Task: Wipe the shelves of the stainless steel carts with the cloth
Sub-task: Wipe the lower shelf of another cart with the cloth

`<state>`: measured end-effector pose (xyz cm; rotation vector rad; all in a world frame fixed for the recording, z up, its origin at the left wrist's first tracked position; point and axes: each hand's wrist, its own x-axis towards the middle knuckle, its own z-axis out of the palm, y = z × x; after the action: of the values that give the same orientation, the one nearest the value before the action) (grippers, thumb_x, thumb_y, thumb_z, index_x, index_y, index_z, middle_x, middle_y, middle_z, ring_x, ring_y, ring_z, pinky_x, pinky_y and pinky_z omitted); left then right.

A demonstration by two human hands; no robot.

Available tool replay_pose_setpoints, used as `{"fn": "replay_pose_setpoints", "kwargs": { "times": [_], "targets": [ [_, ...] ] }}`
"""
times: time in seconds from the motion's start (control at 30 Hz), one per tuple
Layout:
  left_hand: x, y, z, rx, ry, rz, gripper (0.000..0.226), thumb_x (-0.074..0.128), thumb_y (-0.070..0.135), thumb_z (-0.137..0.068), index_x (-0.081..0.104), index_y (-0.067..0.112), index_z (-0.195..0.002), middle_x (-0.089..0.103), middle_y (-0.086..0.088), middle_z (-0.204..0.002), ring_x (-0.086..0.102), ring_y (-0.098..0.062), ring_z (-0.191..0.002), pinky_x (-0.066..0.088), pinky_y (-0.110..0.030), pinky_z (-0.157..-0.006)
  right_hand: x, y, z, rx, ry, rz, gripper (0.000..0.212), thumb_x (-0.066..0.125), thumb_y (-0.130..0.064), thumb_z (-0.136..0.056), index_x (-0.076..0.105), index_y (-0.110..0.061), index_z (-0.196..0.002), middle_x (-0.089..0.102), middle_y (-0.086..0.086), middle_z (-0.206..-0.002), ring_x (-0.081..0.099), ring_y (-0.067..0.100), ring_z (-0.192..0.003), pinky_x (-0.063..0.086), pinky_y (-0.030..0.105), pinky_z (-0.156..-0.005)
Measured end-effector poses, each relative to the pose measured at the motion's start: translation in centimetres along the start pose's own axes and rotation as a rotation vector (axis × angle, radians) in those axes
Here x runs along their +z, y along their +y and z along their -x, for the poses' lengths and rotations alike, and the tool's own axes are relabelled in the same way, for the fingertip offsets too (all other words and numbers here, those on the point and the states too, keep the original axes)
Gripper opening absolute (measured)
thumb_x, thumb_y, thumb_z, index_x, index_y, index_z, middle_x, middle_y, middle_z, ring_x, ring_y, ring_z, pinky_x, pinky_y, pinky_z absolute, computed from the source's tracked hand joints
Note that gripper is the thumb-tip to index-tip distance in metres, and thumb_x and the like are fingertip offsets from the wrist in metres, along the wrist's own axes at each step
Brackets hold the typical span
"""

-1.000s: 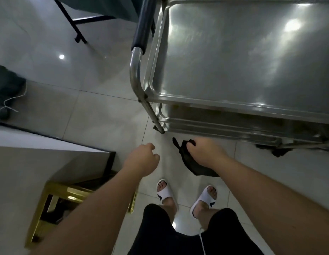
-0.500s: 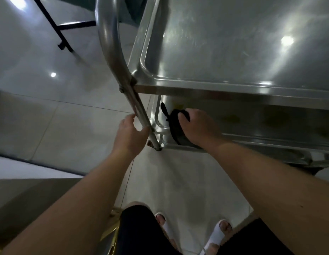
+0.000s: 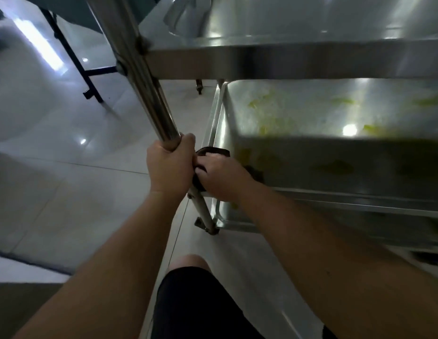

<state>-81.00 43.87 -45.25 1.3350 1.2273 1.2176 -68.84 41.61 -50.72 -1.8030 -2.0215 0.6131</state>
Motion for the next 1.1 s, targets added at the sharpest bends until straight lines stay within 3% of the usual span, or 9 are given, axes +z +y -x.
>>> {"fn": "replay_pose_setpoints", "kwargs": {
  "times": [0.07,0.13,0.3,0.43,0.57,0.67,0.77,0.93,1.1],
  "targets": [
    [0.4,-0.6,-0.2,0.023,0.053,0.030,0.030,0.066,0.026,-0.077,0.048,0.007,-0.063,0.047,-0.017,-0.065,0.045,-0.030,-0.060,0.042,-0.045,-0.059,0.6,0.5,0.0,0.026,0.037,0.066,0.039,0.040,-0.034,-0.106,0.062,-0.027,-0.139,0.062,-0.002,-0.145,0.051,0.030,-0.139,0.043,0.047,-0.109],
    [0.9,-0.4,-0.2,0.044,0.100,0.042,0.025,0.065,0.022,-0.079,0.048,0.016,-0.061,0.046,-0.016,-0.065,0.045,-0.029,-0.059,0.042,-0.044,-0.058,0.6,1.2,1.1,0.066,0.073,0.147,0.048,0.036,-0.040,-0.105,0.060,-0.028,-0.145,0.050,-0.006,-0.159,0.041,0.026,-0.150,0.032,0.047,-0.121],
    [1.2,-0.3,0.3,0.064,0.120,0.059,0.010,0.062,0.017,-0.078,0.056,0.011,-0.073,0.045,-0.011,-0.061,0.048,-0.021,-0.051,0.043,-0.034,-0.051,-3.0,8.3,8.6,0.280,0.211,0.261,0.049,0.044,-0.042,-0.105,0.060,-0.023,-0.146,0.048,-0.003,-0.162,0.045,0.027,-0.147,0.034,0.044,-0.122],
    [1.4,-0.7,0.5,0.067,0.140,0.093,0.018,0.062,0.022,-0.073,0.047,0.023,-0.064,0.043,-0.003,-0.056,0.044,-0.019,-0.048,0.038,-0.028,-0.047,-8.6,17.3,17.2,0.626,0.322,0.328,0.053,0.040,-0.043,-0.106,0.057,-0.016,-0.149,0.045,0.002,-0.163,0.043,0.029,-0.148,0.036,0.047,-0.122],
    [1.8,-1.2,0.2,0.071,0.198,0.125,0.021,0.062,0.027,-0.068,0.051,0.010,-0.069,0.040,-0.009,-0.059,0.042,-0.021,-0.052,0.035,-0.032,-0.049,-9.9,19.2,19.8,0.887,0.329,0.394,0.060,0.029,-0.048,-0.107,0.048,-0.019,-0.156,0.037,0.003,-0.168,0.037,0.033,-0.151,0.033,0.053,-0.123],
    [1.8,-1.5,-0.1,0.088,0.203,0.124,0.028,0.062,0.027,-0.068,0.044,0.006,-0.065,0.040,-0.009,-0.059,0.041,-0.023,-0.054,0.035,-0.038,-0.050,-7.5,15.1,15.8,0.829,0.287,0.382,0.063,0.025,-0.049,-0.101,0.049,-0.024,-0.153,0.040,0.000,-0.166,0.040,0.034,-0.148,0.034,0.051,-0.120],
    [1.7,-1.5,-0.2,0.095,0.190,0.107,0.033,0.061,0.028,-0.068,0.039,0.004,-0.064,0.038,-0.013,-0.061,0.040,-0.026,-0.056,0.035,-0.044,-0.049,-3.6,9.1,9.6,0.576,0.225,0.383,0.064,0.030,-0.047,-0.095,0.057,-0.021,-0.147,0.051,0.002,-0.158,0.049,0.036,-0.139,0.039,0.048,-0.116],
    [1.2,-1.2,0.1,0.114,0.170,0.061,0.031,0.061,0.029,-0.069,0.036,0.015,-0.056,0.036,-0.025,-0.060,0.038,-0.028,-0.057,0.036,-0.050,-0.049,0.1,1.7,-0.6,0.138,0.028,0.252,0.056,0.038,-0.042,-0.102,0.045,-0.034,-0.157,0.039,-0.014,-0.166,0.031,0.023,-0.154,0.018,0.044,-0.127],
    [1.1,-1.3,0.1,0.116,0.155,0.051,0.038,0.061,0.030,-0.069,0.039,0.001,-0.064,0.040,-0.033,-0.065,0.039,-0.034,-0.058,0.041,-0.054,-0.052,-0.7,2.9,-1.7,0.156,0.082,0.260,0.055,0.040,-0.046,-0.102,0.051,-0.031,-0.154,0.044,-0.008,-0.164,0.040,0.023,-0.149,0.028,0.043,-0.124]
  ]
}}
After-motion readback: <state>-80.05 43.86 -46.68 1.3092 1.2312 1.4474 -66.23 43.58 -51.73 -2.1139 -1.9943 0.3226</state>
